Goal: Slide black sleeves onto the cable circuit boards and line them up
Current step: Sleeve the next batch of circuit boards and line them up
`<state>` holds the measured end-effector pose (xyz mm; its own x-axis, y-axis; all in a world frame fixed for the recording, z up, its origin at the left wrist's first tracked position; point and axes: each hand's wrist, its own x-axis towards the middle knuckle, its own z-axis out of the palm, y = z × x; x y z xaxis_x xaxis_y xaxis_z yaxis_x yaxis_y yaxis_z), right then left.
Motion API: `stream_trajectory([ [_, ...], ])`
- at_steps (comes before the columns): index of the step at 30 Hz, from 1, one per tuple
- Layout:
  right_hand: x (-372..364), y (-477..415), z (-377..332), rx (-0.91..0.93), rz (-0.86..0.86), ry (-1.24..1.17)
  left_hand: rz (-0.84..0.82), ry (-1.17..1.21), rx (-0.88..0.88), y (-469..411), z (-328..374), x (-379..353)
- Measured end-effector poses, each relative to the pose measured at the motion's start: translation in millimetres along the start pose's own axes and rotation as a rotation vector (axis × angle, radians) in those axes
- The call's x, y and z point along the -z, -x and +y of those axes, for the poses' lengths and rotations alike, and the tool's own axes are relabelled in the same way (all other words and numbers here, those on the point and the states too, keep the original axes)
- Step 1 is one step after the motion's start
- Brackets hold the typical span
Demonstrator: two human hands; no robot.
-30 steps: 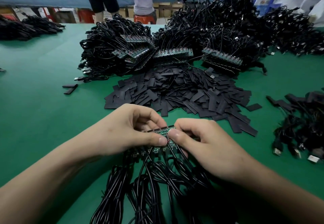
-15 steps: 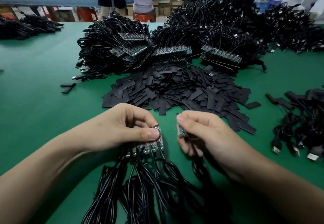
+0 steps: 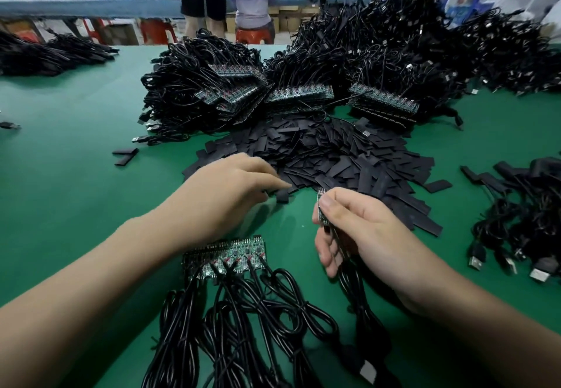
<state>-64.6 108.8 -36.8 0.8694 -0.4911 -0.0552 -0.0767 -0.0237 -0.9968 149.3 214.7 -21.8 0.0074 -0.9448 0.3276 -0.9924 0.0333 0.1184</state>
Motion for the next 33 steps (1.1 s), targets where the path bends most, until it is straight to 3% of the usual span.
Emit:
stream_trajectory([
  [4, 1, 1, 1, 0.045, -0.007, 0.056, -0.126, -0.218, -0.092, -26, -2, -1],
  [11, 4, 1, 5, 0.106, 0.061, 0.187, -0.086, -0.145, -0.168, -42, -12, 1],
  [13, 2, 1, 5, 0.114, 0.081, 0.191, -0.088, -0.020, -0.123, -40, -9, 0],
  [18, 3, 1, 3, 0.169, 0.205, 0.325, -0.092, 0.669, 0.165, -21, 11, 12],
  [23, 1, 3, 2, 0.182, 0.155, 0.285, -0.032, 0.899, 0.208, 0, 36, 11],
  [25, 1, 5, 1, 0.189, 0.122, 0.251, 0.037, 0.877, 0.250, 8, 43, 7],
  [30, 0, 5, 1, 0.193, 0.118, 0.270, 0.278, 0.422, 0.107, 22, 53, 3],
  [33, -2, 4, 0, 0.192, 0.095, 0.271, 0.324, 0.374, 0.090, 23, 53, 2],
])
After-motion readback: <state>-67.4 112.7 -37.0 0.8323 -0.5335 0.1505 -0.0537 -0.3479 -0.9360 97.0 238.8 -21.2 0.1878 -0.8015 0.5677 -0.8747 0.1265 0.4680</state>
